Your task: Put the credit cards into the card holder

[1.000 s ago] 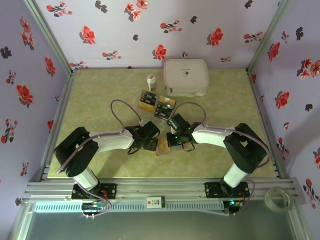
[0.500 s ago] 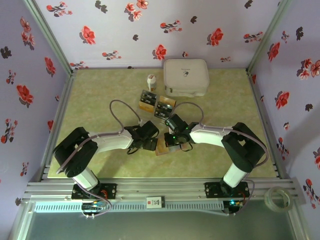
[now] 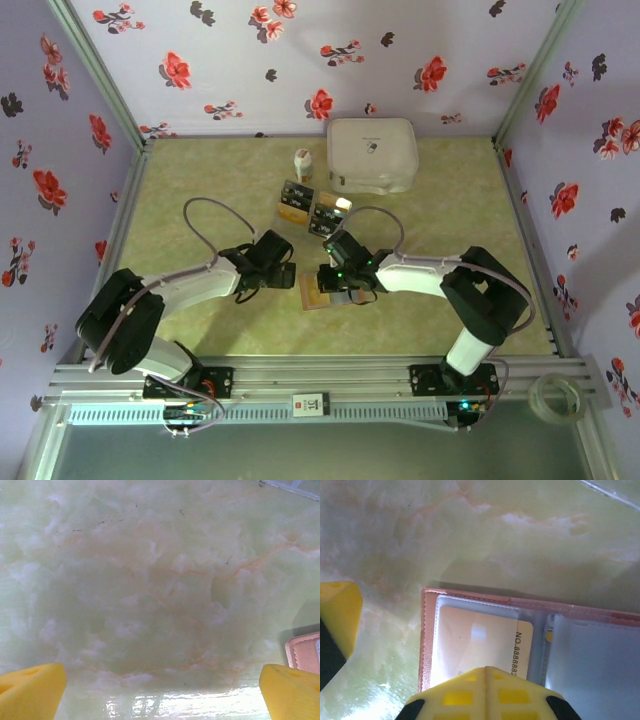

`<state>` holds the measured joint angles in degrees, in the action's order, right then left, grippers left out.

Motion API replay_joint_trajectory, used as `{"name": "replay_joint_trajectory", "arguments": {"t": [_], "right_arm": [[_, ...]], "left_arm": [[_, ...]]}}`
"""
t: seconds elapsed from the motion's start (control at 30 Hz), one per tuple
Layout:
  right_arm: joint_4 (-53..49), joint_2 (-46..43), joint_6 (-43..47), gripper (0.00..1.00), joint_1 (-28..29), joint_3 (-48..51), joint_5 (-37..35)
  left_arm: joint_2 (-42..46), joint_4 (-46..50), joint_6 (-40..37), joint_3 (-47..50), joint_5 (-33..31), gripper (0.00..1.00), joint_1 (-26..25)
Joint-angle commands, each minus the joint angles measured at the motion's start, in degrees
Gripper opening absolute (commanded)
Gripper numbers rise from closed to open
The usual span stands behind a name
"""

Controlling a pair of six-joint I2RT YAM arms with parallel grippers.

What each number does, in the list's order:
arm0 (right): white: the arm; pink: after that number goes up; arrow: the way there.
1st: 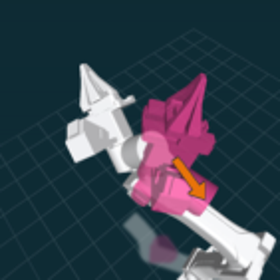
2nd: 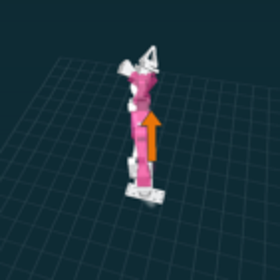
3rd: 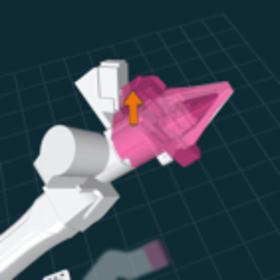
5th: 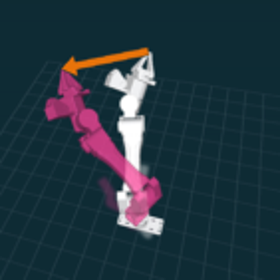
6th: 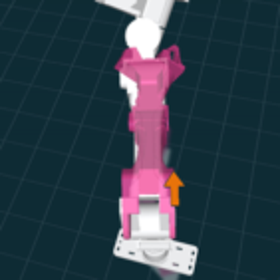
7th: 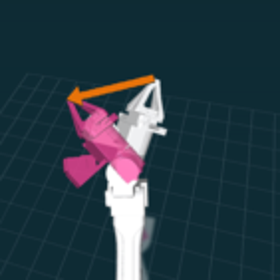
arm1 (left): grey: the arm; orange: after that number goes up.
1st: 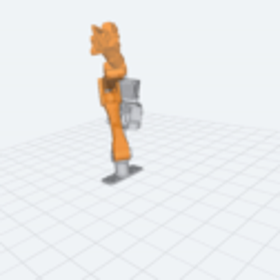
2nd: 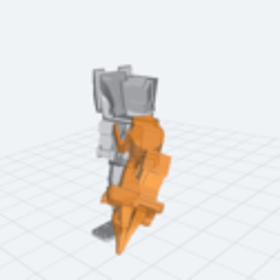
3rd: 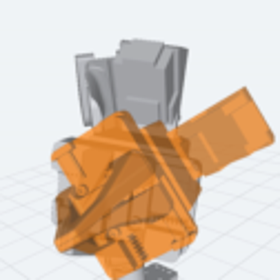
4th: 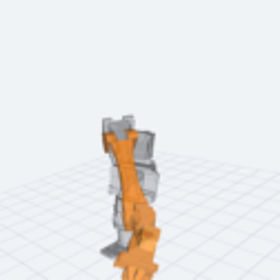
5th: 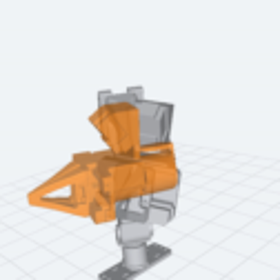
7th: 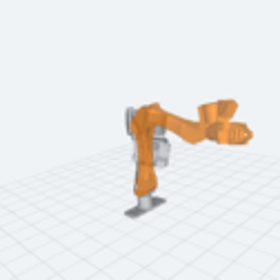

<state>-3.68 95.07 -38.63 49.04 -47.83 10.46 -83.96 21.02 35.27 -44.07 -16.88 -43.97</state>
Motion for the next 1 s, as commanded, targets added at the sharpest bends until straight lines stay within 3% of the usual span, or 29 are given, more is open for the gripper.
{"name": "replay_joint_trajectory", "arguments": {"t": [0.0,0.17,0.37,0.67,0.97], "right_arm": [[-1.0,-4.4,-1.1,0.13,0.4,0.4,-2.5],[-6.9,-10.3,1.1,0.38,-0.1,1.5,-6.5],[-9.0,-15.2,1.8,0.52,-3.4,6.4,-7.0],[-7.5,-19.4,0.9,0.56,-8.0,11.9,-2.9],[-6.1,-19.7,0.6,0.56,-8.0,12.5,-0.8]], "left_arm": [[1.8,1.9,-1.4,0.4,0.6,1.0,0.5],[2.7,1.2,-1.4,0.5,3.6,1.0,-0.3],[1.8,0.5,0.1,-0.1,3.6,1.0,-4.8],[-3.0,-0.5,2.5,-0.9,1.5,1.0,-10.2],[-4.2,-0.1,3.2,-1.3,0.2,1.0,-11.2]]}}
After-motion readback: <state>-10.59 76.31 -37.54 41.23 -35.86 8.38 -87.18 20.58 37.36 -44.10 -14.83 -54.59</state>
